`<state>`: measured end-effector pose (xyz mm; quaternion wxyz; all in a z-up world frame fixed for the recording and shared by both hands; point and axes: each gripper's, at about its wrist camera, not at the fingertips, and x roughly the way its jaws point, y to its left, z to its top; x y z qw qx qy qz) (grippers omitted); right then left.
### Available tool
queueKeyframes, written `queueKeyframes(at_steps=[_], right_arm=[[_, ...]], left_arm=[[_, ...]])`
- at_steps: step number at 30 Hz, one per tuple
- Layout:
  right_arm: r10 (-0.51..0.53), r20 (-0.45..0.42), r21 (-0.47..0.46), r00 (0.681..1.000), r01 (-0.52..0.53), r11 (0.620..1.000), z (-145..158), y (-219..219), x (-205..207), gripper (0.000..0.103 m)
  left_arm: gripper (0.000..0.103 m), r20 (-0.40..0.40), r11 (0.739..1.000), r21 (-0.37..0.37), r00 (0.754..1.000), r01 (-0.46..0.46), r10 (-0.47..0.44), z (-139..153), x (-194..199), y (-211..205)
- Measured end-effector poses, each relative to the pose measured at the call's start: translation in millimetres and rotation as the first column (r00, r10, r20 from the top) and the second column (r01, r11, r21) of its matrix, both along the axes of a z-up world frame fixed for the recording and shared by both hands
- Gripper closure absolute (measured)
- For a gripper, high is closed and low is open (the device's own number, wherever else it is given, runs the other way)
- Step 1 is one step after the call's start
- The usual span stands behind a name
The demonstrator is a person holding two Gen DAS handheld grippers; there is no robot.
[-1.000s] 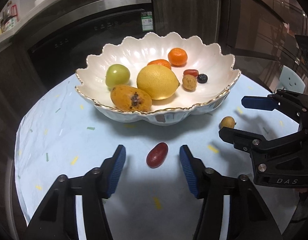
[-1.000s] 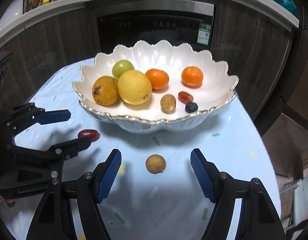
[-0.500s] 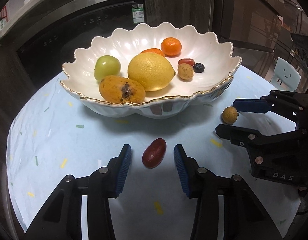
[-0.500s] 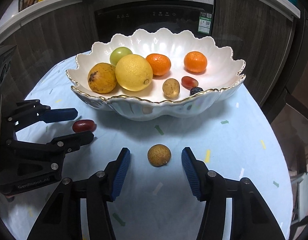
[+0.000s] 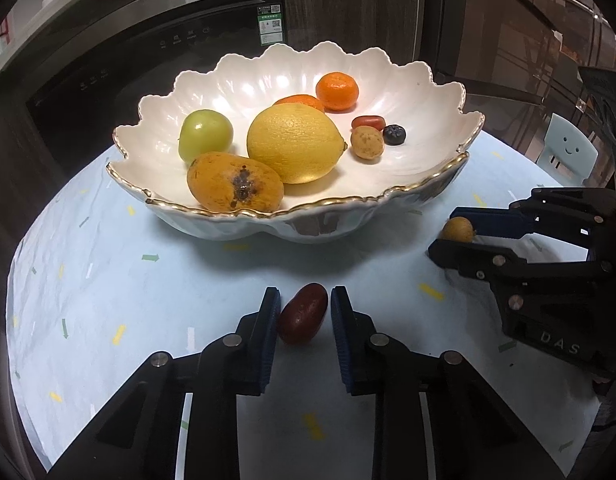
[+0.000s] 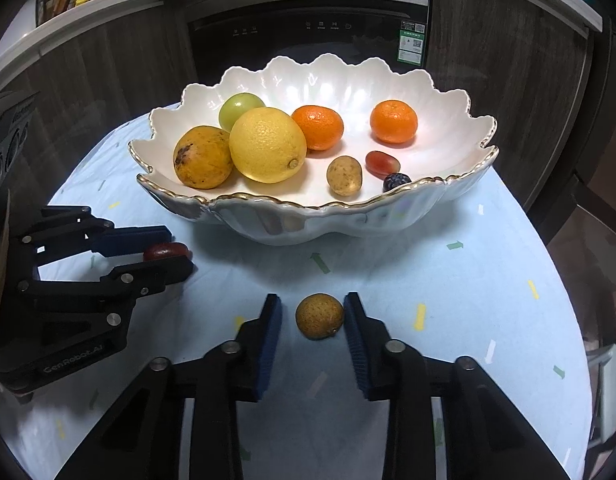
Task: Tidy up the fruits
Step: 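Grasp the dark red date with the left gripper while the right gripper grasps the small brown fruit, then lift the red date and brown fruit and carry them over the white bowl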
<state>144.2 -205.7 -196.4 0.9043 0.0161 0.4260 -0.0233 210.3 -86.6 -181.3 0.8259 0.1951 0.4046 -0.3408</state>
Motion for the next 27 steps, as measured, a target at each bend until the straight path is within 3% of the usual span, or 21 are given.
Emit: queueKeyframes(at_steps=[12,27], right_arm=[[0.012,0.006,0.004,1.000,-0.012,1.000,4,2,-4,0.078],[0.014,0.069,0.011,0.998,-0.015,1.000,34,2,-20,0.078]], left_arm=[[0.081,0.001,1.000,0.005,1.000,-0.017,0.017,4,-8,4],[0.081,0.037,0.997,-0.023,0.997,-0.068,0.069,37,-31,9]])
